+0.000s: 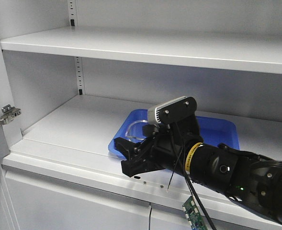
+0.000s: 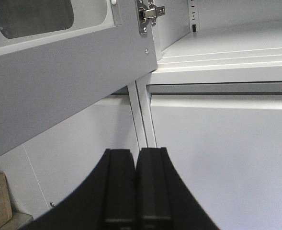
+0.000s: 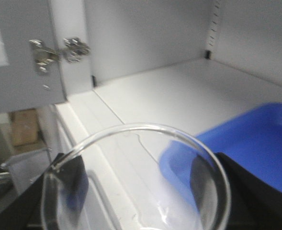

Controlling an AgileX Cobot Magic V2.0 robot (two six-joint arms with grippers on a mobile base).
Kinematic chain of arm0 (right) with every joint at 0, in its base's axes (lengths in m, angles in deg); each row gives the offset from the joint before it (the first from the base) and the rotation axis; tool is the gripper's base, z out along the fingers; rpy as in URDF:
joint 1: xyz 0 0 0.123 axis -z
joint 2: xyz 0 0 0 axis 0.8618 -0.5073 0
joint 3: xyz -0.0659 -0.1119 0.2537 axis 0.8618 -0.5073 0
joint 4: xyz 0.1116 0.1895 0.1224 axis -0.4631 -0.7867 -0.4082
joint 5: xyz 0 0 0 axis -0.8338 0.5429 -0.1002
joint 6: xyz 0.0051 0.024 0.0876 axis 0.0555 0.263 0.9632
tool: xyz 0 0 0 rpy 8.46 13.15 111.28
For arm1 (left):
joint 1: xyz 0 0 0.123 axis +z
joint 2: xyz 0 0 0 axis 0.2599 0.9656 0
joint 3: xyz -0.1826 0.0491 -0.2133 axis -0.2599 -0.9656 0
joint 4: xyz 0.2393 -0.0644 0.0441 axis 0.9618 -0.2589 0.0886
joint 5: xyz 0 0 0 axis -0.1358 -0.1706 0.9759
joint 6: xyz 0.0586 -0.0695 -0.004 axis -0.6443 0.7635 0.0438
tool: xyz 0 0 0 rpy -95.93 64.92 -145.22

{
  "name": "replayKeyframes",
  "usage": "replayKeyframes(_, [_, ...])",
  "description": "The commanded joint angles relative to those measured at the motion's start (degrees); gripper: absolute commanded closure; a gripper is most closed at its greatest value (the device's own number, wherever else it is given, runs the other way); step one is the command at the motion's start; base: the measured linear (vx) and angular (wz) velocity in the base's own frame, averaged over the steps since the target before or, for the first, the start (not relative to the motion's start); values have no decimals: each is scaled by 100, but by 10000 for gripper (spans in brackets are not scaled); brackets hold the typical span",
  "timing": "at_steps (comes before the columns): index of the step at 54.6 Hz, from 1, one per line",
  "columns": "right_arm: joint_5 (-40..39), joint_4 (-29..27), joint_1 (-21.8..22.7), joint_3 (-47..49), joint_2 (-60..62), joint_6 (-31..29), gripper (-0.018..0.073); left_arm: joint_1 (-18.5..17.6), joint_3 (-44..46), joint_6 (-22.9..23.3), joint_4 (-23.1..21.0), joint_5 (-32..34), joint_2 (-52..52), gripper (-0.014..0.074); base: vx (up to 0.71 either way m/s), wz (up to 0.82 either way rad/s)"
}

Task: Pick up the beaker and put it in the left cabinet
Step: 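Lower the beaker with the right gripper onto the blue tray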

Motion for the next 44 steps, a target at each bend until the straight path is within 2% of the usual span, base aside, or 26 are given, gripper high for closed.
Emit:
replayKeyframes(1, [-59,-286,59,336,111,-357,358,2,103,14,-27,470,-51,603,0,0])
replayKeyframes(5, [-93,-325,119,570,-63,-536,358,2,103,14,-27,470,-51,603,0,0])
replayKeyframes(30, [71,-380,758,2245,-1609,-522,357,2,103,14,-27,470,-51,603,0,0])
replayKeyframes(44, [73,-388,805,2810,-2325,-522,328,2,103,14,-27,470,-51,603,0,0])
